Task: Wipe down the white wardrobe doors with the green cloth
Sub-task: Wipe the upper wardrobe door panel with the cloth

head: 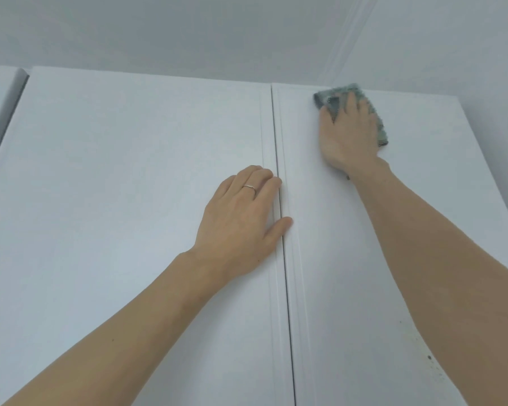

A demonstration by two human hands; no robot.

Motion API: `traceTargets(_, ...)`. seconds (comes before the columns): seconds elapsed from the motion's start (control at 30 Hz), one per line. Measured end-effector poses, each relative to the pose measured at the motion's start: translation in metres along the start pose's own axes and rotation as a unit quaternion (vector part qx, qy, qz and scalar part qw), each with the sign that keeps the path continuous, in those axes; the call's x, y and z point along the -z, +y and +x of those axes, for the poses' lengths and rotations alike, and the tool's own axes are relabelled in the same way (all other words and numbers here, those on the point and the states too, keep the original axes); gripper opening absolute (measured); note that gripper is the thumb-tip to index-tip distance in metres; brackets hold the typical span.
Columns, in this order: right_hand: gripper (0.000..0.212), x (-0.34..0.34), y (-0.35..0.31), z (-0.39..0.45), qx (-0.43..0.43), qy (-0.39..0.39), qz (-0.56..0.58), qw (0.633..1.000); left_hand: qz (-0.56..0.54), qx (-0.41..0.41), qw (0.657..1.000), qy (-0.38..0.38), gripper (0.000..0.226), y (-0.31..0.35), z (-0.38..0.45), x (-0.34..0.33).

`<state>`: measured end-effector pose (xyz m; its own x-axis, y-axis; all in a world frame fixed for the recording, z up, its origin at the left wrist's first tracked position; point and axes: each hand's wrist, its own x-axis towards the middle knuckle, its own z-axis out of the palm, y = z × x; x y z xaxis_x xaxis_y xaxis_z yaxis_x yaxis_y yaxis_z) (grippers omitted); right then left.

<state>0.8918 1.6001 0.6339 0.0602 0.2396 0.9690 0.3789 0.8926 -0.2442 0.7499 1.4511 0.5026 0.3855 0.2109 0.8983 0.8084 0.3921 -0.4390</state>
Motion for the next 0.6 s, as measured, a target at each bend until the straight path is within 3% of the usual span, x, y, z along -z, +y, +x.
traceTargets(0.13, 0.058, -0.014, -0.038, -0.025, 0.155, -0.022, -0.009, 0.988, 0.001, 0.001, 1.000, -0.002, 0.056, -0.001, 0.000, 0.000)
traceTargets(0.27, 0.057, -0.011, -0.029, -0.031, 0.190, -0.033, 0.007, 0.981, 0.003, -0.002, 1.000, 0.003, 0.055, 0.001, -0.001, -0.004)
traceTargets(0.37, 0.058, 0.002, 0.004, -0.020, 0.141, -0.004, 0.002, 0.990, 0.004, 0.000, 1.000, -0.002, 0.057, 0.001, -0.002, -0.004)
traceTargets(0.6, 0.060, 0.046, 0.107, -0.015, -0.082, 0.017, 0.003, 0.997, 0.009, 0.002, 1.000, -0.012, 0.053, 0.001, -0.002, -0.004)
